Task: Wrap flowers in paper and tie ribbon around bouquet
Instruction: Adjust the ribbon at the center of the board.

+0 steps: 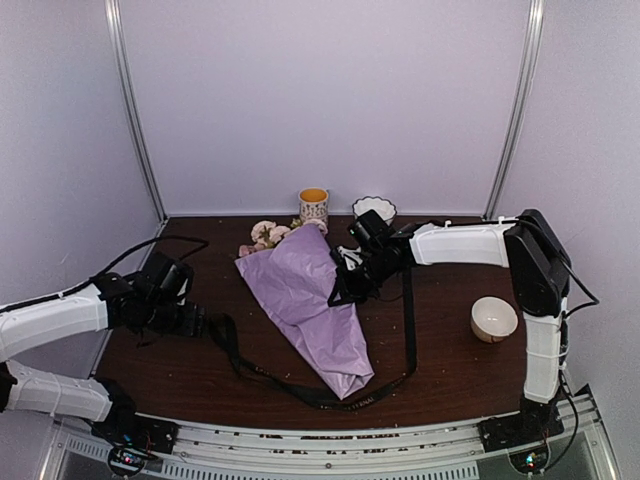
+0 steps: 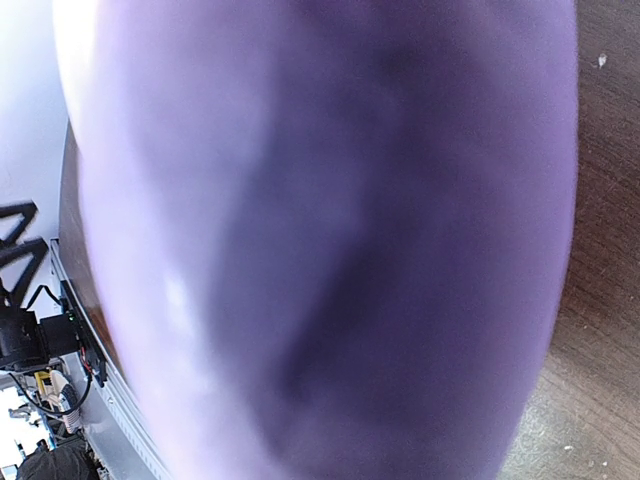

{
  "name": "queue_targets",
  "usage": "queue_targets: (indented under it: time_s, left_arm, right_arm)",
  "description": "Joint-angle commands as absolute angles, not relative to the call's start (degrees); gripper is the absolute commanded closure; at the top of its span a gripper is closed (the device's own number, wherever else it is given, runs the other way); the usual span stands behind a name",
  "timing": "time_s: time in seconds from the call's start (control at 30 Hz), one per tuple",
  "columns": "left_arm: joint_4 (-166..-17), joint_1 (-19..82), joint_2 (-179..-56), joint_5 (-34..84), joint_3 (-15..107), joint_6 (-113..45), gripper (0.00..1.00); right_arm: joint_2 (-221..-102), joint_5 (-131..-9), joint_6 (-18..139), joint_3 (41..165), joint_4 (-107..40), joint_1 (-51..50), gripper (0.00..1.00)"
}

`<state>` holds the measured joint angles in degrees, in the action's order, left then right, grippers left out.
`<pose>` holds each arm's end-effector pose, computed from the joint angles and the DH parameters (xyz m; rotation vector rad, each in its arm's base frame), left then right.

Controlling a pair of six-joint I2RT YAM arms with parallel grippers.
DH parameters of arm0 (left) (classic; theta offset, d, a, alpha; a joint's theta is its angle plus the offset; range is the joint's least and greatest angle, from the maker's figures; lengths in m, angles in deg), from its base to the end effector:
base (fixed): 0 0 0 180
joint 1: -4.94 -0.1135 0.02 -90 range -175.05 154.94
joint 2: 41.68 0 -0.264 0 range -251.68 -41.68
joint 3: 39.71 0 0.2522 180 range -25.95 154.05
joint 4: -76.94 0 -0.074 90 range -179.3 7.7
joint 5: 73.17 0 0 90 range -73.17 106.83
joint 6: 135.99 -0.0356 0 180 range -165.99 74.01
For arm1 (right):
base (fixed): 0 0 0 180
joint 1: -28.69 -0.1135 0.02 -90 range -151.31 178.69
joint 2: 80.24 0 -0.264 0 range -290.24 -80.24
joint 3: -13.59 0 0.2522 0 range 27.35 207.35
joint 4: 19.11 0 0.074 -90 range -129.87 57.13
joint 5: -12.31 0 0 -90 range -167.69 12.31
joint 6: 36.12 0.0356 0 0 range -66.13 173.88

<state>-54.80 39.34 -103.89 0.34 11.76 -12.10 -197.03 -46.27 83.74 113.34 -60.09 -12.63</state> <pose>0.1711 -0.1049 0.2074 -0.0906 2.5364 -0.0906 0.3147 0.3014 0.1867 -0.5031 2.7577 1.1051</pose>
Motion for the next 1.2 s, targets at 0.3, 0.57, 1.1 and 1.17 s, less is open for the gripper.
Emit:
queue_targets:
  time_s: [0.3, 0.57, 1.1, 1.17]
  left_arm:
    - [-71.59, 44.52, -103.87, 20.68, 1.3, -4.07, 0.28]
    - [-72.76, 48.01, -113.82, 21.1, 3.37, -4.13, 0.71]
    - [-53.76, 44.13, -97.41, -1.33, 14.08, -13.96, 1.0]
    - [-52.9, 42.94, -97.6, -0.68, 14.23, -14.89, 1.0]
  right_arm:
    - [-195.81, -47.71, 83.34, 114.36, -58.78, -11.91, 1.0]
    - [-195.35, -47.81, 83.44, 114.31, -59.09, -12.0, 1.0]
    - [-191.61, -43.05, 86.4, 111.73, -56.76, -12.35, 1.0]
    - [-190.78, -41.2, 88.03, 110.4, -54.86, -12.71, 1.0]
